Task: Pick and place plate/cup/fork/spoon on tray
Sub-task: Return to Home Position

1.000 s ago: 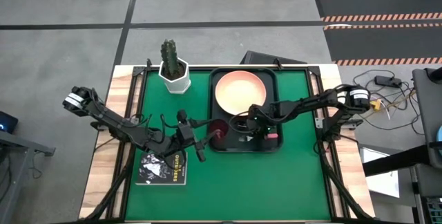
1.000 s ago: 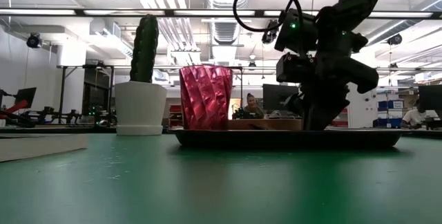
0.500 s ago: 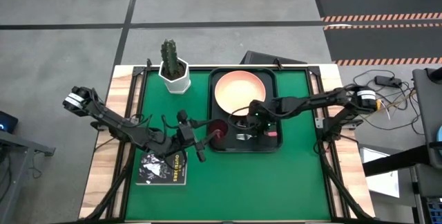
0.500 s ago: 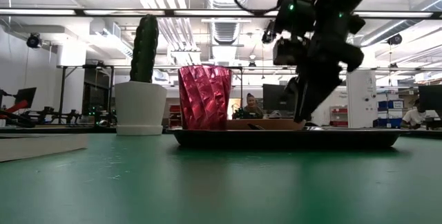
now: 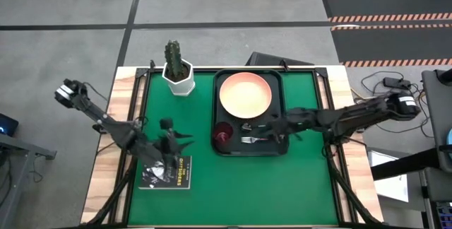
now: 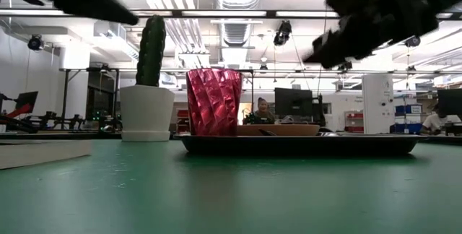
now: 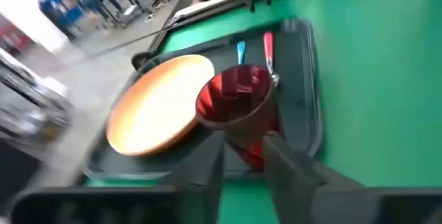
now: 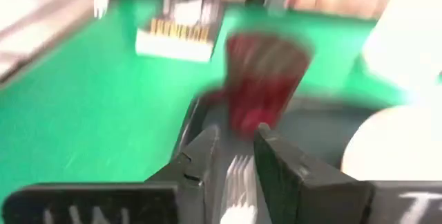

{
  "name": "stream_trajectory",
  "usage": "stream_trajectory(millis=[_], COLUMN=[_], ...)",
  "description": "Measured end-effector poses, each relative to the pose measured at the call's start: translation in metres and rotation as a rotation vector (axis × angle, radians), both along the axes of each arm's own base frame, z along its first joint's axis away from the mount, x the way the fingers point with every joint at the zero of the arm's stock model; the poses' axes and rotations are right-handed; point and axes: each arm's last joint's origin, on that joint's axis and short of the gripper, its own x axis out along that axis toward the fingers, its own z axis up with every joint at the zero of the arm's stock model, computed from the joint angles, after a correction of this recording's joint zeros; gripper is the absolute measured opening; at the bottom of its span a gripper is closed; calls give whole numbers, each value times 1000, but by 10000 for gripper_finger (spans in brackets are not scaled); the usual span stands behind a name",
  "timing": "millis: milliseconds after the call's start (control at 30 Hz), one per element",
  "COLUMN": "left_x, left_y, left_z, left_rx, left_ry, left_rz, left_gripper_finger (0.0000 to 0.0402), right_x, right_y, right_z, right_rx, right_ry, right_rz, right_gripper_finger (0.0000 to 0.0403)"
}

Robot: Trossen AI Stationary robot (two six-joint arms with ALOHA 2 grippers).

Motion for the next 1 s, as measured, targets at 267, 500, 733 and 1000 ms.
stream_trajectory(millis=[267, 500, 733, 1000], left_x=[-50, -73, -81, -82], left_y=[31, 47, 53, 53], left_z=[-37, -65, -69, -69], left_rx=[-251, -249, -274, -249], left_ry=[-255, -398, -432, -429], left_rz=[-71, -125, -124, -130], left_gripper_finger=[10, 1, 0, 0], right_x=[-41, -60, -75, -92], right_y=[-15, -24, -26, -27], right_z=[-12, -14, -11, -9], right_rx=[-118, -107, -136, -167], right_ry=[-319, -337, -308, -294], right_rz=[-55, -86, -106, -124], right_gripper_finger=[37, 9, 9, 9])
